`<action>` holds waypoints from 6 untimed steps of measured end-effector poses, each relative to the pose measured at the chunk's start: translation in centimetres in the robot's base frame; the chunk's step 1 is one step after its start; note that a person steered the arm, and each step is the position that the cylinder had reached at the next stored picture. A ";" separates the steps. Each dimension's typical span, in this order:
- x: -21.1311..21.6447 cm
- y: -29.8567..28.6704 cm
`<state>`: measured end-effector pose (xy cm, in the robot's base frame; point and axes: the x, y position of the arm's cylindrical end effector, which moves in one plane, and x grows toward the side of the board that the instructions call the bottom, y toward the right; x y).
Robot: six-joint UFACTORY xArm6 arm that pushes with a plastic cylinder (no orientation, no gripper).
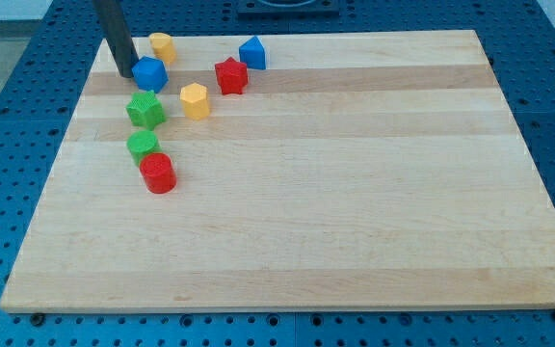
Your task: Push the blue triangle slightly left
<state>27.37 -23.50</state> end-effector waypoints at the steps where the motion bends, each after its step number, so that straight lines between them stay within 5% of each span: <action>1: 0.3 0.1; 2: -0.1 -2.3; 4: -7.7 -1.8; 5: -7.2 -3.6; 6: 1.0 -5.6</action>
<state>28.32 -29.13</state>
